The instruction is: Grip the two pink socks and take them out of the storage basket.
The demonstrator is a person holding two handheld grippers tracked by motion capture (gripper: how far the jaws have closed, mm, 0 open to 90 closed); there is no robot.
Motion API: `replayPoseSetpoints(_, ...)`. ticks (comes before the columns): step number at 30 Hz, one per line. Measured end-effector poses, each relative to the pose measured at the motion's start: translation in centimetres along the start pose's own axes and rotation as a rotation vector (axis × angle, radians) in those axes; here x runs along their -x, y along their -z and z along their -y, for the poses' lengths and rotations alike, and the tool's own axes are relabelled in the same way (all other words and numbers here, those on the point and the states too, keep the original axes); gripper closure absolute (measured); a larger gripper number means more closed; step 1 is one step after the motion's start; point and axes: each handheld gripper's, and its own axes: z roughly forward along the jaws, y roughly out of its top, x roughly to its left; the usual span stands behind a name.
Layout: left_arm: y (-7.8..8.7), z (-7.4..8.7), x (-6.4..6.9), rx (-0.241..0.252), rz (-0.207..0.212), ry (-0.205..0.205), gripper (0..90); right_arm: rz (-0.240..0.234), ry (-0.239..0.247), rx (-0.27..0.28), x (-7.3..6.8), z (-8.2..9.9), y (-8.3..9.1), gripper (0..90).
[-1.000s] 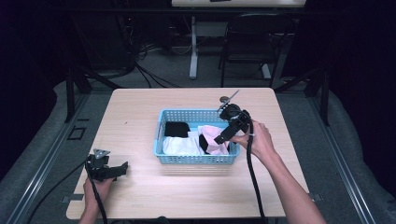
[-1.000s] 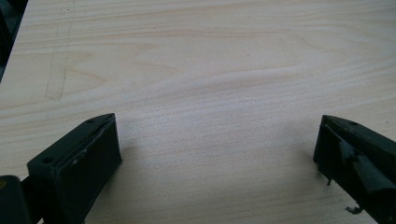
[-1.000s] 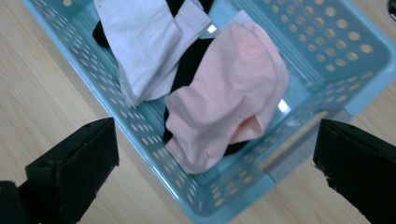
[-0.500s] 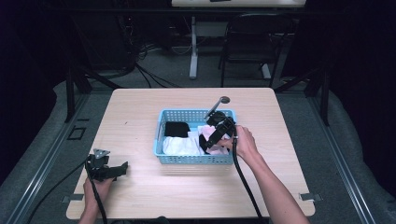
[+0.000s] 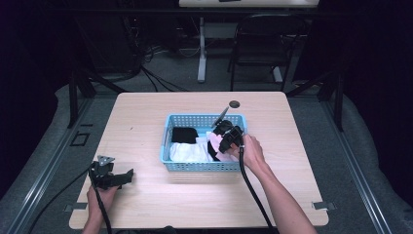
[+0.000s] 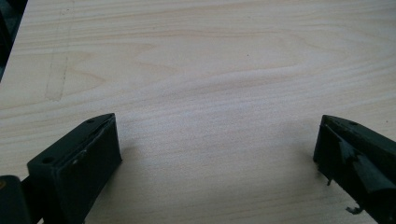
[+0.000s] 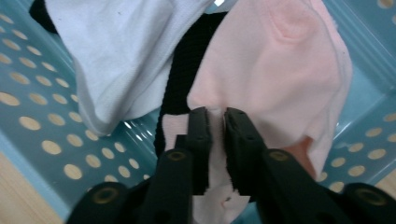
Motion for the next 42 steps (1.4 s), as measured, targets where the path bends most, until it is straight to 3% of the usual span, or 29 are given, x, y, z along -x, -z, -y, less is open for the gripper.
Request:
replayPoseSetpoints(8,0.0,0.0,0.0,0.000,0.000,0.000,0.6,-0.020,-0.009,0.063,-0.1,0.4,1.1,87.5)
replayPoseSetpoints(16,0.0,0.0,-0.1,-0.004,0.003,-0.005,0.5,-0.028,-0.015,0.139,0.0,0.6,3.3,88.0)
replayPoseSetpoints(21,0.0,0.0,0.0,0.000,0.001,-0.001,0.6,-0.010,-0.014,0.184,-0.1,0.4,5.4,88.1)
replayPoseSetpoints(42,0.0,0.0,0.0,0.000,0.001,-0.001,0.6,0.013,0.024,0.286,-0.4,-0.4,10.6,88.2)
